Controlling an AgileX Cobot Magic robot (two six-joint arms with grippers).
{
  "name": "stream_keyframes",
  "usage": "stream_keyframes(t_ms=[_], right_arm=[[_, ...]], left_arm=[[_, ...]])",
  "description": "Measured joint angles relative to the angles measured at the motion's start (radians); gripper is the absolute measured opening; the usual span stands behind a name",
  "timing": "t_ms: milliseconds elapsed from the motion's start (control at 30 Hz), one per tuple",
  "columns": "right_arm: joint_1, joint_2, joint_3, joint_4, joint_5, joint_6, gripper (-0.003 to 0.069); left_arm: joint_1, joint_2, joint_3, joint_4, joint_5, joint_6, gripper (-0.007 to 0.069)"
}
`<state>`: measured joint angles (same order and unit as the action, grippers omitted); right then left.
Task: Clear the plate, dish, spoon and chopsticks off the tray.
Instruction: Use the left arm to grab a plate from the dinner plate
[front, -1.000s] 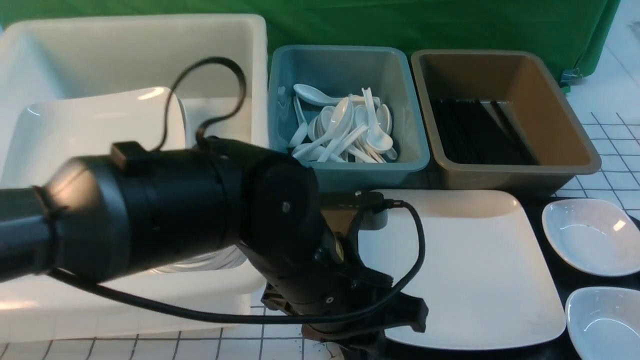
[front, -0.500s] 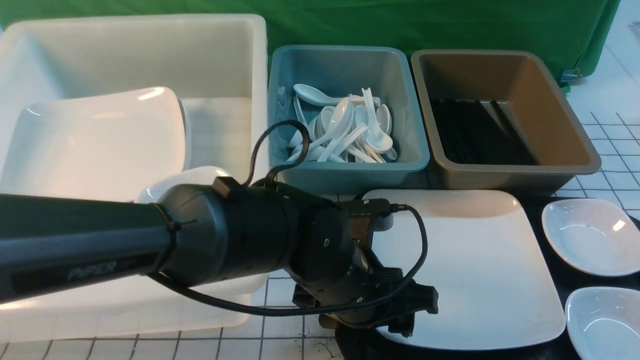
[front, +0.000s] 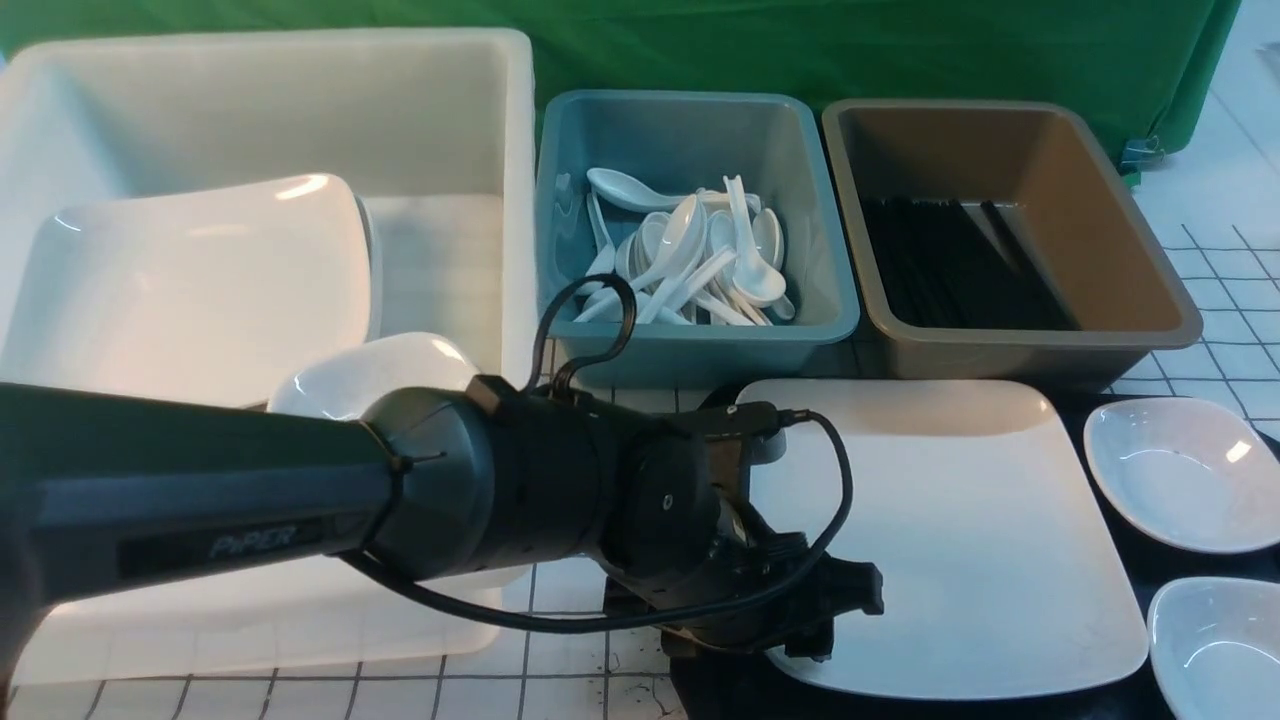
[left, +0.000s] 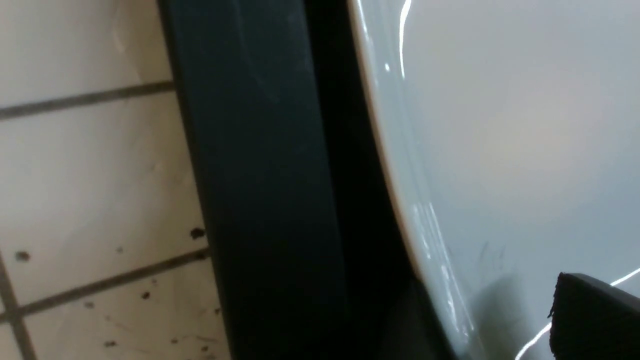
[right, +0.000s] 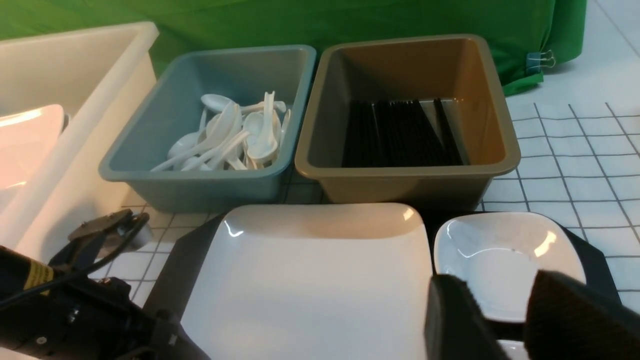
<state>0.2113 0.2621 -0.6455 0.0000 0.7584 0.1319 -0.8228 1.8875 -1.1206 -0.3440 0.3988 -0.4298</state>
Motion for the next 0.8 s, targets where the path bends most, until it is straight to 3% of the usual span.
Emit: stream_keyframes(t_ms=[433,800], right_arm=[[0.0,0.0,0.0,0.0,0.008,0.0,0.0237],[0.0,0.0,0.0,0.0,0.008,0.0,0.0237]], left_arm=[[0.047,0.001,-0.001,-0.001,-0.046,0.0,0.0377],[0.046,0.044,-0.01,-0.089,-0.057,0.0,0.0372]])
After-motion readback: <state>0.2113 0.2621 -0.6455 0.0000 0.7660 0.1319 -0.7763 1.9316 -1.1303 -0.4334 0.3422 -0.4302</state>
